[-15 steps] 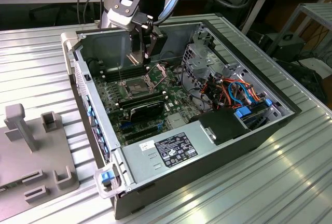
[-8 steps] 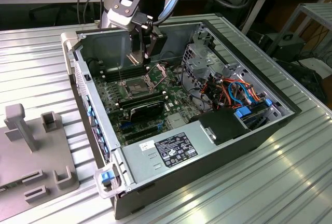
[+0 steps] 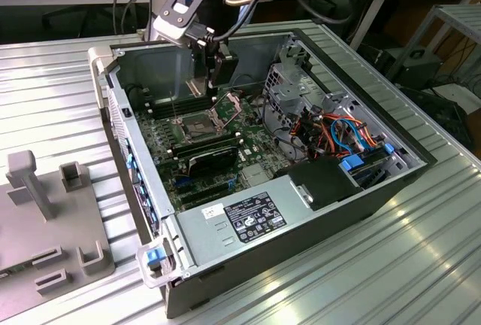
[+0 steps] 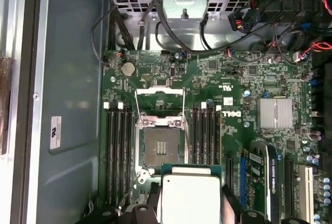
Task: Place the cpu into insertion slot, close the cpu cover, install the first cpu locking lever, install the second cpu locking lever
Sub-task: 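Place the cpu into insertion slot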
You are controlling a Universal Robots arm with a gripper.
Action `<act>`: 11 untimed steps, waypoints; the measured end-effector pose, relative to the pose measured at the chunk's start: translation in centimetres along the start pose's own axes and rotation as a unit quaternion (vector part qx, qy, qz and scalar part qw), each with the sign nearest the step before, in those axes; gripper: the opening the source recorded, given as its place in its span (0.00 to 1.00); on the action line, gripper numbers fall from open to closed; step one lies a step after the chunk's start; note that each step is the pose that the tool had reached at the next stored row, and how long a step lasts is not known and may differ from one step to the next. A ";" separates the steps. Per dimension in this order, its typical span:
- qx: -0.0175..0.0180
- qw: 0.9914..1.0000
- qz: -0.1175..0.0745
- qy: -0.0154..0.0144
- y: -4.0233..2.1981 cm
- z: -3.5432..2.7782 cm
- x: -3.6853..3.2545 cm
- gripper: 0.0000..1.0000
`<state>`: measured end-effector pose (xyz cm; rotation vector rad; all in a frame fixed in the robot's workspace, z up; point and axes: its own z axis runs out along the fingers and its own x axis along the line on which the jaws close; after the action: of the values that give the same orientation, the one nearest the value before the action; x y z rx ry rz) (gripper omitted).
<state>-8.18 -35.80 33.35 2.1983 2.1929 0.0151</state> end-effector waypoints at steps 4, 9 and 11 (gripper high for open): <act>0.004 1.000 0.002 0.000 0.47 0.50 0.88 0.54; 0.017 1.000 0.003 0.000 0.89 1.18 1.87 0.54; 0.017 1.000 0.003 0.000 0.89 1.18 1.87 0.54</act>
<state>-7.25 -33.95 32.17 2.2229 2.2023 -0.0234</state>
